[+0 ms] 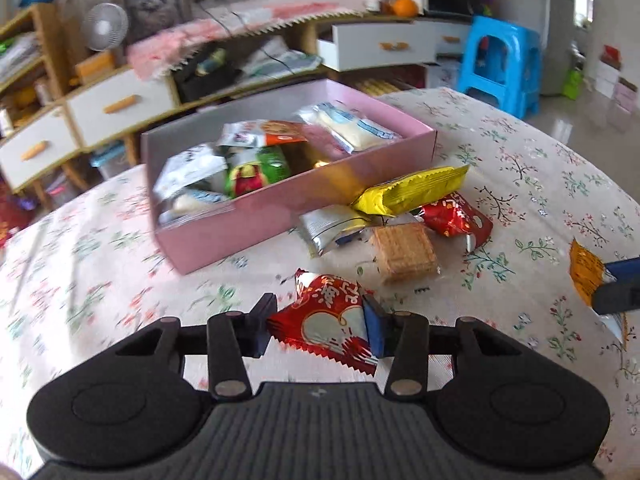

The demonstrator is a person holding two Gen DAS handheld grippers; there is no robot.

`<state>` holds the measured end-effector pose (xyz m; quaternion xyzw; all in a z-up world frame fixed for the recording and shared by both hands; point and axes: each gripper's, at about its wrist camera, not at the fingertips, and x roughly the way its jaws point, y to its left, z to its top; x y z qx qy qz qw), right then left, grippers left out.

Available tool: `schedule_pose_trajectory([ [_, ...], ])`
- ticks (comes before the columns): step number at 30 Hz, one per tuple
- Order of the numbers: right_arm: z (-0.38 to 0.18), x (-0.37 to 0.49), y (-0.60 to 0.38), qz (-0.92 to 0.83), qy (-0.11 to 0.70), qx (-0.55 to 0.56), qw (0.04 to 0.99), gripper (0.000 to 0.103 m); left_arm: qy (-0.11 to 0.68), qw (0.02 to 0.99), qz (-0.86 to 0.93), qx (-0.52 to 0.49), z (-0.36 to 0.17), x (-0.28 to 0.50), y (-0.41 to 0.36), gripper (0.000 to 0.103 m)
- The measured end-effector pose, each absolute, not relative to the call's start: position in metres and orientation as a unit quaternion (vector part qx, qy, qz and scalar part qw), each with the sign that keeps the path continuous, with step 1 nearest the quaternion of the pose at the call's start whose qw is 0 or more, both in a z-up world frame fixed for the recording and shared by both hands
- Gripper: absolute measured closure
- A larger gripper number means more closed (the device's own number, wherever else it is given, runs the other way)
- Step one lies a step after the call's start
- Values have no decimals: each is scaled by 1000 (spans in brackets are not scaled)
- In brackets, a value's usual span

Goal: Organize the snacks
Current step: 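Grasp the orange-white packet with the right gripper while the left grasps the red candy packet, then carry both packets into the pink box and open both grippers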

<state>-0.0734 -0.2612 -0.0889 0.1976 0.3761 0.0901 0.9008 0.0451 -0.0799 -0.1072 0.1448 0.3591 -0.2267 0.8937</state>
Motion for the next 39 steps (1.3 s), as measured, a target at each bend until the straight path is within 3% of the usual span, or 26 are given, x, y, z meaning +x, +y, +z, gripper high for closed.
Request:
schedule_pose_trajectory([
  [5, -87, -74, -261, 94, 376, 213, 897, 64, 358, 909, -200, 74, -93, 26, -59, 63],
  [6, -87, -75, -260, 96, 376, 216, 896, 64, 360, 910, -197, 56, -91, 24, -53, 67],
  [7, -86, -75, -259, 97, 375, 219, 896, 64, 363, 910, -193, 40, -90, 22, -49, 84],
  [11, -81, -74, -256, 105, 370, 229, 894, 64, 377, 906, -190, 24, -92, 18, -44, 84],
  [16, -80, -76, -252, 100, 374, 222, 895, 64, 389, 901, -185, 52, -101, 11, -45, 54],
  [23, -85, -74, -252, 99, 379, 229, 891, 64, 399, 897, -168, 88, -115, 7, -52, 48],
  [25, -86, -74, -252, 100, 379, 230, 891, 64, 399, 900, -159, 76, -115, 10, -50, 64],
  [28, -86, -73, -252, 101, 377, 232, 891, 64, 398, 902, -149, 70, -113, 12, -50, 71],
  [39, -84, -68, -254, 107, 367, 243, 892, 64, 384, 912, -144, 27, -97, 12, -45, 73],
])
